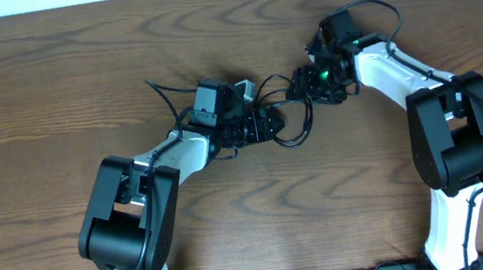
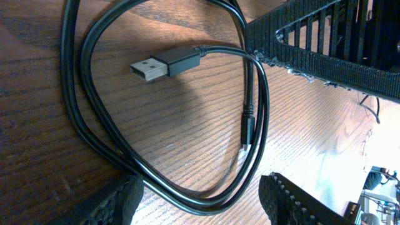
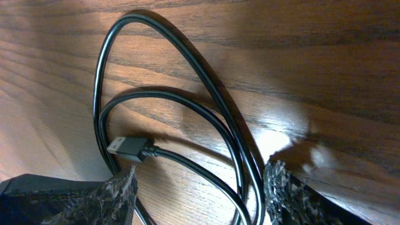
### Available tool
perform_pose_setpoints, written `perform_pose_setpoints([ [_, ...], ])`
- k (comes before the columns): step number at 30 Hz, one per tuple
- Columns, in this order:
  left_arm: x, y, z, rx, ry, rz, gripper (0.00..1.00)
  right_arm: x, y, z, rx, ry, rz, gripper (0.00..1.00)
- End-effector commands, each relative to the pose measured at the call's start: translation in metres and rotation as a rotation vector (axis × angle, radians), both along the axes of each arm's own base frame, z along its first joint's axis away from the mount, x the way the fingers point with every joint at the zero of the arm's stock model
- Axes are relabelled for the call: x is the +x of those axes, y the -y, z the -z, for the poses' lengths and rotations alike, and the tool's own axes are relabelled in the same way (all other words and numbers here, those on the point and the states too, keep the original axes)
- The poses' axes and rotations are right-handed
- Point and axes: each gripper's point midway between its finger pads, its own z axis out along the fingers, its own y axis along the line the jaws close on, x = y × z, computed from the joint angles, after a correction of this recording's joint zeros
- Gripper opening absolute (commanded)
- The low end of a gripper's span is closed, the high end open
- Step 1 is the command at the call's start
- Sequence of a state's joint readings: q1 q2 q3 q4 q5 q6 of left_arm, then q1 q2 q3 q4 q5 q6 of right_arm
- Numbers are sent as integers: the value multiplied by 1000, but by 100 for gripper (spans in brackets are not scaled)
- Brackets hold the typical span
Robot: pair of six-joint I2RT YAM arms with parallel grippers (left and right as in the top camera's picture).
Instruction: Untangle cables
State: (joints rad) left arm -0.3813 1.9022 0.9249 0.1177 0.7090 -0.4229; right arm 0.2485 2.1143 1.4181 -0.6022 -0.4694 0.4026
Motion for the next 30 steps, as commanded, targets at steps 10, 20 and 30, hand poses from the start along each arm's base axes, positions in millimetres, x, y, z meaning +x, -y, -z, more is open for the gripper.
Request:
perform_pose_setpoints([
  [10,-14,1,13,-18,-64,20,65,-50,13,74,-150,-193,52,69],
  [20,-14,2,11,-27,-59,24,61,-52,8,77,-191,-182,65,74],
  [30,-15,4,10,-35,-63,31,61,-66,31,82,-302,-258,132,79],
])
